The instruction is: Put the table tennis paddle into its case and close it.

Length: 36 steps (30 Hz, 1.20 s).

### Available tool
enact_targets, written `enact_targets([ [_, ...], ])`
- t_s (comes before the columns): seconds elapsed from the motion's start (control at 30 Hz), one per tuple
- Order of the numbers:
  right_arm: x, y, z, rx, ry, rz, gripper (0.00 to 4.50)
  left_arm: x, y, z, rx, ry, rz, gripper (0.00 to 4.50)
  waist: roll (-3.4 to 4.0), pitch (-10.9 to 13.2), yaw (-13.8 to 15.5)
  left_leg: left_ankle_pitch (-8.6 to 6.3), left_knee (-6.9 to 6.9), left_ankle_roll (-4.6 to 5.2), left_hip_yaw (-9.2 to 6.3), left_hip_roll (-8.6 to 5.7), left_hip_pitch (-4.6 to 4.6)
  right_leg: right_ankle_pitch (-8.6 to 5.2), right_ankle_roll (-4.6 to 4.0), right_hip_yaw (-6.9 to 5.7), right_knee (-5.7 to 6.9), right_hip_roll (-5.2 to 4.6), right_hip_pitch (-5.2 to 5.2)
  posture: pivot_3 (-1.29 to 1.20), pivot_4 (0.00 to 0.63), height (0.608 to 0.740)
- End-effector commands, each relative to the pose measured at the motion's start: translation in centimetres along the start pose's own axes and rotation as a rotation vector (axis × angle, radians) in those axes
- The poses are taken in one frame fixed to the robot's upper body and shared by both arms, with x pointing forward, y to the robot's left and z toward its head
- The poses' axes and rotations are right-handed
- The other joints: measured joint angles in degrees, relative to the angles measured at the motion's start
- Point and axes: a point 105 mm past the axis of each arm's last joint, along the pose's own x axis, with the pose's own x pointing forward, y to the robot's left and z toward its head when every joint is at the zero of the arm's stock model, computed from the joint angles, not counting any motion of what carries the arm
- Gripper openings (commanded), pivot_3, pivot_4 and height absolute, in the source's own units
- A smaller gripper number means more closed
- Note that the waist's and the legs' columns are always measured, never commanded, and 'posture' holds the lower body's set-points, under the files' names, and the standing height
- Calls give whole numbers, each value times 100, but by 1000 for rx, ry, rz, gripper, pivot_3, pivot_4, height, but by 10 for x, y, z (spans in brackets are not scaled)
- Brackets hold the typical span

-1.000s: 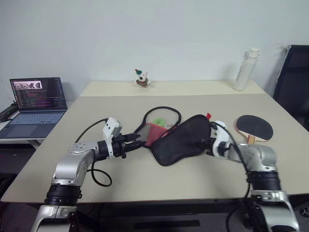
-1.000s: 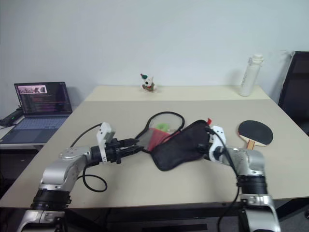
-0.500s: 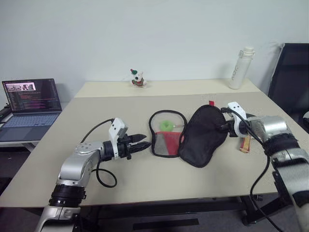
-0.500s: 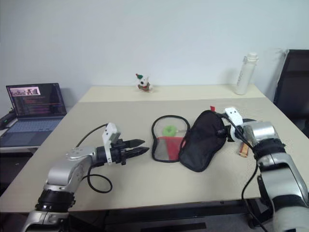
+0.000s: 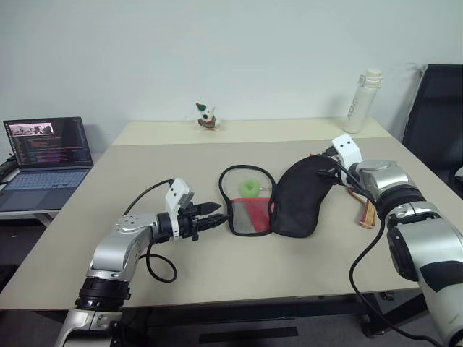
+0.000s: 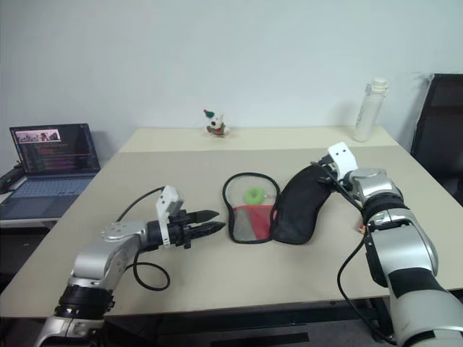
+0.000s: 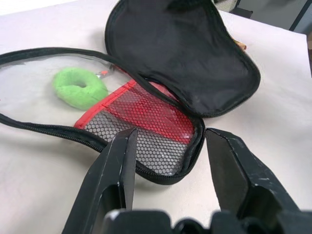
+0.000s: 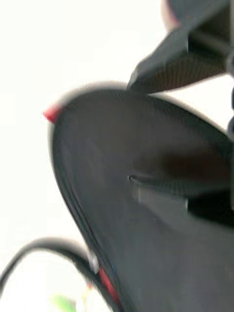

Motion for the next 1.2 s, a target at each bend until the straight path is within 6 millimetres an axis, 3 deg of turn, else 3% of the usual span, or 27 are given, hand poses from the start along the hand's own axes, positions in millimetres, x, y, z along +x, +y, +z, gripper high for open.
enact_targets([
  [0.03,-15,-30,26,-5,-97,-111,4156,5,-4,11,47,-26,-23,2369,0,0,1,0,0,0,0,0,0,0,0,1,0,-1,0,0,150,740],
  [0.07,-17,-33,26,5,-100,-110,4474,5,-4,11,47,-25,-27,2369,0,0,0,0,0,0,2,0,0,0,0,2,0,-1,0,0,150,740],
  [0.17,-20,-31,22,60,-101,-42,4474,6,-4,10,48,-24,-36,2369,0,0,-14,0,0,0,3,-1,1,0,0,3,0,0,0,0,150,740],
  [0.27,-23,-9,16,136,-84,151,4474,6,-7,11,46,-34,-63,2369,0,0,-32,0,0,0,7,1,4,0,0,6,4,2,0,0,150,740],
  [0.4,-42,24,6,202,-99,321,4474,1,-19,19,47,-64,-146,2369,-1,-1,-6,0,1,0,-1,3,3,0,1,2,13,3,0,0,150,740],
  [0.57,-70,53,-27,296,-65,318,4474,-5,-22,32,58,-90,-181,2369,0,0,41,0,6,0,-11,5,-1,-6,9,-3,30,-6,-6,0,150,740],
  [0.77,-90,69,-52,436,-39,254,4474,-14,-16,48,95,-109,-159,2369,-1,0,50,1,15,1,-9,5,4,-19,31,-1,31,-3,-3,0,150,740],
  [1.0,-84,103,-70,563,-8,256,4474,-15,-15,49,107,-99,-165,2369,-2,-1,57,1,14,1,-7,5,6,-19,31,3,29,-2,1,0,150,740],
  [1.2,-69,115,-84,580,16,213,4474,-17,-14,50,119,-84,-170,2369,-2,-1,57,1,14,1,-5,4,6,-19,31,4,27,-3,1,0,150,740],
])
